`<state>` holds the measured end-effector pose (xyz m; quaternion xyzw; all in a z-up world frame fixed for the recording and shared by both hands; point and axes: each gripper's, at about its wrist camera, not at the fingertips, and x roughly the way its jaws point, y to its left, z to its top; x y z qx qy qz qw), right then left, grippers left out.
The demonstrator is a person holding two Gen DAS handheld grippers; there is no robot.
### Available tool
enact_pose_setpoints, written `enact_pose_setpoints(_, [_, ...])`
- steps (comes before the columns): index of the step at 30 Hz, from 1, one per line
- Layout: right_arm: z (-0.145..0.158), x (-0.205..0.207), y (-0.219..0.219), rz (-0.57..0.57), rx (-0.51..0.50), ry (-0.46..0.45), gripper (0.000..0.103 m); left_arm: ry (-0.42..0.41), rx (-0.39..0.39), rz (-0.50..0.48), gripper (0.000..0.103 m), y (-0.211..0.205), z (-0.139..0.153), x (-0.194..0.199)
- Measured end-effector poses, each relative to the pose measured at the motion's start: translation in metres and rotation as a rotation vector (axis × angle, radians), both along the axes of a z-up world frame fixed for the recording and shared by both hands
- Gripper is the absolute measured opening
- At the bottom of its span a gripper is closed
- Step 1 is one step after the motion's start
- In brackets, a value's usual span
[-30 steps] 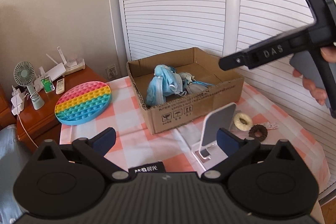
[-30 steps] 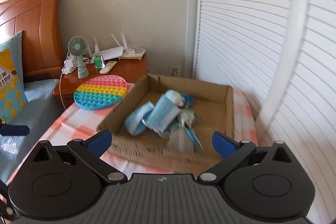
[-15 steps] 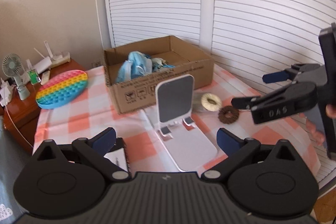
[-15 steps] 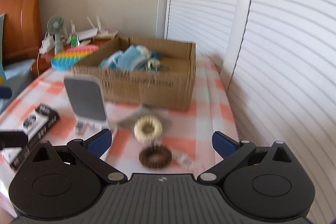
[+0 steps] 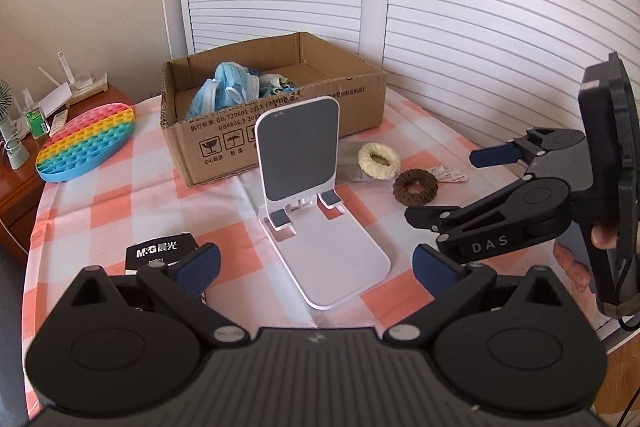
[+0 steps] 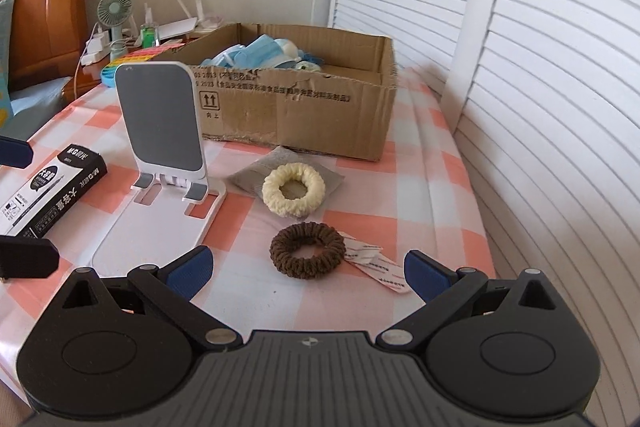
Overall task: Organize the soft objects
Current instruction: 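Withdraw both tools from the box back over the hair scrunchies, then close the right tool on the brown hair scrunchie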
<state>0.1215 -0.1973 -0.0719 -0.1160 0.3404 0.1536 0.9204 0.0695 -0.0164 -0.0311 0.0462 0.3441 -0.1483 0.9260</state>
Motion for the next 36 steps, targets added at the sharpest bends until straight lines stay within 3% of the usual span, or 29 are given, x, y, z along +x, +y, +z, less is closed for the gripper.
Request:
enact_pose_setpoints(11, [-0.012, 0.032, 0.012, 0.091, -0.045, 0.011, 0.103, 0.023, -0.008, -0.004, 0.102, -0.002, -0.008, 0.016])
enact_pose_setpoints(20, [-0.016, 0.03, 0.018, 0.156, -0.056, 0.03, 0.1, 0.037, -0.011, -0.011, 0.102, -0.002, -0.012, 0.02])
enact_pose_setpoints(28, [-0.016, 0.027, 0.014, 0.151, -0.068, 0.033, 0.078, 0.042, -0.025, -0.014, 0.102, -0.001, -0.013, 0.02])
enact_pose_setpoints(33, [-0.014, 0.026, 0.011, 0.131, -0.075, 0.024, 0.054, 0.039, -0.03, -0.019, 0.102, -0.001, -0.012, 0.018])
enact_pose_setpoints(36, [-0.014, 0.025, 0.011, 0.123, -0.081, 0.019, 0.05, 0.039, -0.033, -0.029, 0.102, -0.002, -0.011, 0.017])
